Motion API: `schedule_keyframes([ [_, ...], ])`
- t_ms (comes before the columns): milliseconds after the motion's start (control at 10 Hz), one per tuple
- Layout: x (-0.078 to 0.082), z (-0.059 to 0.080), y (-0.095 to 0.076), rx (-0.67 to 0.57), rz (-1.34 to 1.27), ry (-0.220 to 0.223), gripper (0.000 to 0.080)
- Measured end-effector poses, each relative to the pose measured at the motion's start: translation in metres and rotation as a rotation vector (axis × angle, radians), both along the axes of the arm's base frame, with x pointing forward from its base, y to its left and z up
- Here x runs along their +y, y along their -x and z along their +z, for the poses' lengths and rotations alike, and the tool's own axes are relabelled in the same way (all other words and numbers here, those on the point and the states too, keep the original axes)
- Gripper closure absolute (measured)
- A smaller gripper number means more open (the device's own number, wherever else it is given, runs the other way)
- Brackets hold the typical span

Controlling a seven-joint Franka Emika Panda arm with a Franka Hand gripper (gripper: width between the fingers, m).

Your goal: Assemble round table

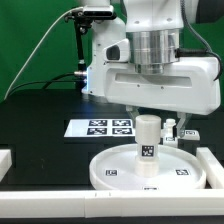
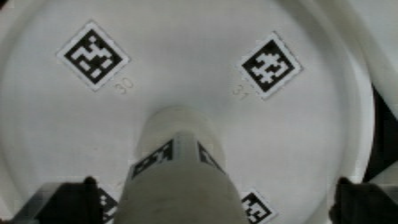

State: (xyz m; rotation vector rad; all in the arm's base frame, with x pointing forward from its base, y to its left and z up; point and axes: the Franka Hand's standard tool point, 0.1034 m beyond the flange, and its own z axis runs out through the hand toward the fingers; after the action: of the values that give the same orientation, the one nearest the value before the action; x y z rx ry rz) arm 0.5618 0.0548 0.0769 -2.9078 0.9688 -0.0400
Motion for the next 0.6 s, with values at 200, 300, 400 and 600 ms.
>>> schedule_keyframes([
  [200, -0.0053, 0.0033, -0.0026, -0.016, 0.298, 0.026, 0.0151],
  [300, -0.0095, 0.0043, -0.0033, -0.026, 0.438, 0.033, 0.0151],
  [400, -0.0103, 0.0027, -0.0022, -0.030, 0.545, 0.039, 0.0151],
  [600, -0.0105, 0.0023, -0.0021, -0.027, 0.505, 0.037, 0.0268],
])
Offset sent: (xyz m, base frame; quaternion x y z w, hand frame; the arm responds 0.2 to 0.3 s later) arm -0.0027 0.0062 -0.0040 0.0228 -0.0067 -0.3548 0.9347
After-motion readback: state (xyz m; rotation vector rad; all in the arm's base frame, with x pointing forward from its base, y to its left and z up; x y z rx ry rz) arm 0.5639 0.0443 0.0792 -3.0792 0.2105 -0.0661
